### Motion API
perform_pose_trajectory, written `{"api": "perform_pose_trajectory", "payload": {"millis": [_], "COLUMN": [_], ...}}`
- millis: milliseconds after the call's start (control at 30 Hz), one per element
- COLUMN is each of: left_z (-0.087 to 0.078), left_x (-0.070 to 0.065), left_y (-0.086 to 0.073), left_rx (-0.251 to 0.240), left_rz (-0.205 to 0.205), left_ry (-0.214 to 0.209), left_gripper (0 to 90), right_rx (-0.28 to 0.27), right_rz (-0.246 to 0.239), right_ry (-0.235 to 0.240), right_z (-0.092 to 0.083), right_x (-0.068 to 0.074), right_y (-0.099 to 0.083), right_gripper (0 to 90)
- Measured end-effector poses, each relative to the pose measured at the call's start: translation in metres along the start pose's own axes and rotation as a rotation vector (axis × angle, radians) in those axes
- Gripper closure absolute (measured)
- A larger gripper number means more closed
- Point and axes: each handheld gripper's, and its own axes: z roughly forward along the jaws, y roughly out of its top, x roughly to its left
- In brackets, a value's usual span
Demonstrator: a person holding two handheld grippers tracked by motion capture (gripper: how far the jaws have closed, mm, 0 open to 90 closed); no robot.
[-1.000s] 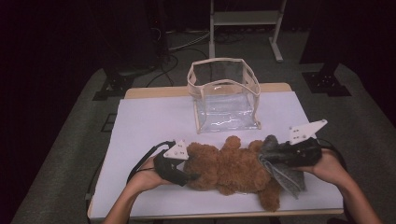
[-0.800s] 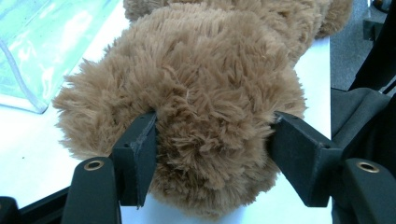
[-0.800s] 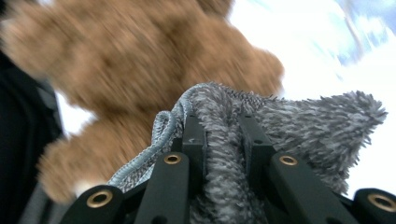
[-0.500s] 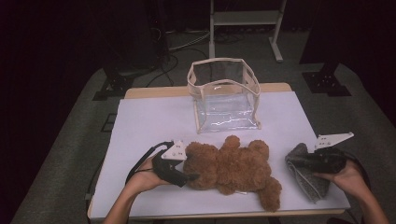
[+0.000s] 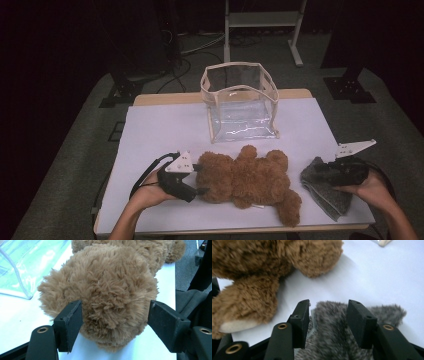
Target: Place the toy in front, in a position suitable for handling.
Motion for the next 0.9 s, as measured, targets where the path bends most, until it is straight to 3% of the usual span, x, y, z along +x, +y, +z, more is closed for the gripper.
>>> {"api": "perform_pose_trajectory", "payload": {"millis": [300, 900], "left_z": [-0.008, -0.016], "left_x": [0.0, -0.004], "left_y": [-0.003, -0.009], "left_rx": [-0.027, -0.039], "left_rz": [-0.007, -0.021], "left_ry": [0.011, 0.013], "left_gripper": [25.1, 19.5], "right_rx": [-0.04, -0.071], "right_rz": [-0.051, -0.181], "right_ry": [0.028, 0.106], "right_z": [-0.008, -0.001], "right_x": [0.007, 0.018], "right_y": [0.027, 0.112], "right_gripper": [49.7, 42.8]}}
